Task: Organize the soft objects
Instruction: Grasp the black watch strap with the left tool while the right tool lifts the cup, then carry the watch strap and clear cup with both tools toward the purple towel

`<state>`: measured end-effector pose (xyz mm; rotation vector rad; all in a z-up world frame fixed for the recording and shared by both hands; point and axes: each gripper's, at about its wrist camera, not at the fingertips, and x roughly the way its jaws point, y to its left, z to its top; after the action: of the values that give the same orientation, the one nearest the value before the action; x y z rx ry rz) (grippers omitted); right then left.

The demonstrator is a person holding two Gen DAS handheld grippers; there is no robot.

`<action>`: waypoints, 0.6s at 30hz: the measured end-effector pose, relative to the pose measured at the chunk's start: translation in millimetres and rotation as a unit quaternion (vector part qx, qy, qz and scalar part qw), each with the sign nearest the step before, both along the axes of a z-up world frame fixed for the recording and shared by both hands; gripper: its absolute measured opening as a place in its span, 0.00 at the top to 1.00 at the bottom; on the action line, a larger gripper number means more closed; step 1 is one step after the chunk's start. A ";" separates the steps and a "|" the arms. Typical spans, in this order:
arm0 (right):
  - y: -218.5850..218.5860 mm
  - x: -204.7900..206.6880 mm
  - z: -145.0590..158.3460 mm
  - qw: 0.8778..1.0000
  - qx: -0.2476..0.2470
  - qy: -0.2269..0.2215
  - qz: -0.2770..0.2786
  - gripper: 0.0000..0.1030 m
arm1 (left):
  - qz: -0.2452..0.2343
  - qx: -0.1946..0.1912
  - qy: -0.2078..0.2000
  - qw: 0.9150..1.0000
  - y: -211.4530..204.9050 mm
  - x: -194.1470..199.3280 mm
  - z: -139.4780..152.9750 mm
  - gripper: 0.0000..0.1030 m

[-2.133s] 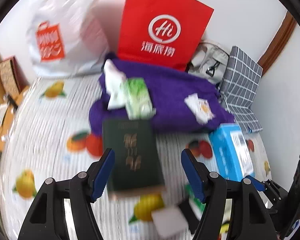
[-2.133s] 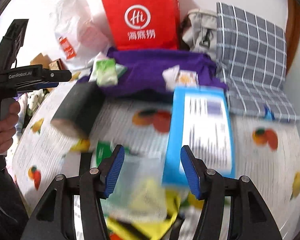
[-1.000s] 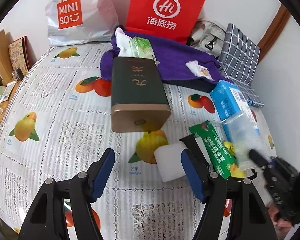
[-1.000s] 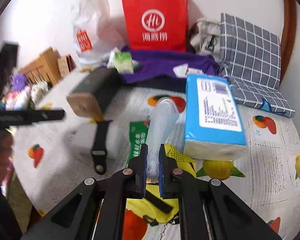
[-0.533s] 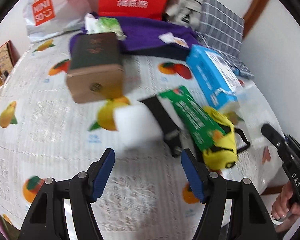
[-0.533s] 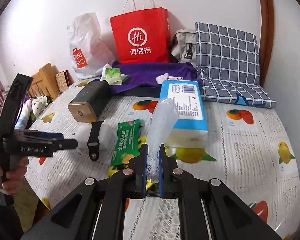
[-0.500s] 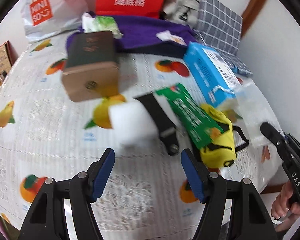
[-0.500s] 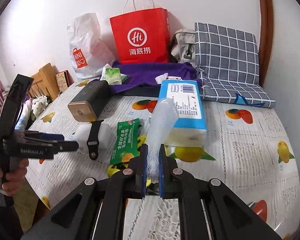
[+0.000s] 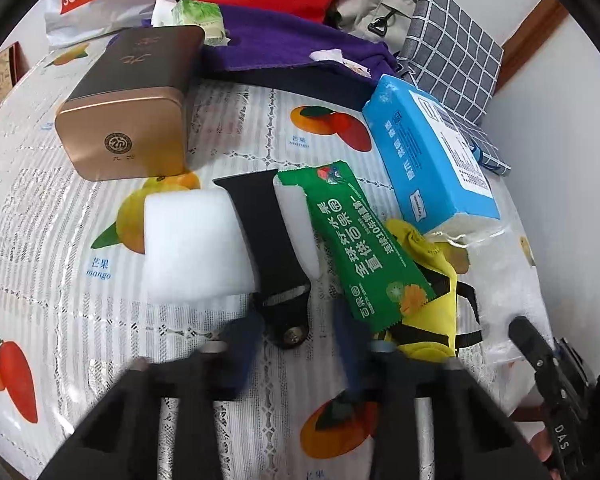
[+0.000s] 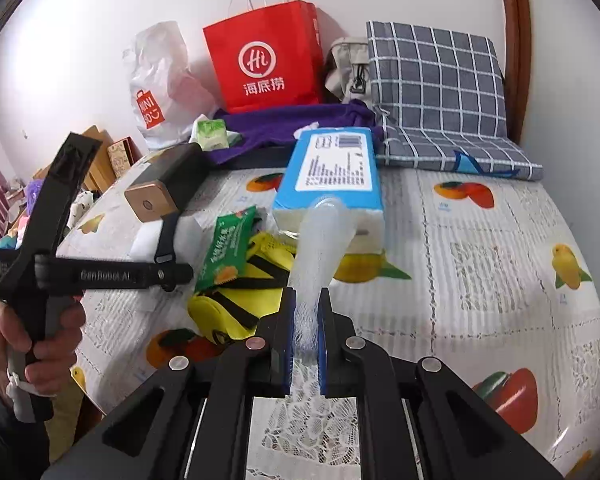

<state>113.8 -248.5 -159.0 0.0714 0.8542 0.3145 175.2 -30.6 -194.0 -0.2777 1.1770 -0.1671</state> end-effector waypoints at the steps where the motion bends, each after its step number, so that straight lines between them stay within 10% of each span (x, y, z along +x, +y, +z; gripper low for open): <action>1: 0.1 0.0 -1.1 1.000 0.000 0.001 -0.001 0.91 | -0.003 -0.001 -0.001 1.000 0.9 -0.4 0.7 0.84; 18: 9.0 -17.3 7.1 1.000 -0.014 -0.008 -0.001 0.91 | 0.027 0.049 -0.033 0.998 63.0 -53.5 35.6 0.93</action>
<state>96.5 -239.6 -151.8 0.0436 0.8418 0.3016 121.7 32.4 -158.4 -0.2156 1.1082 -0.0706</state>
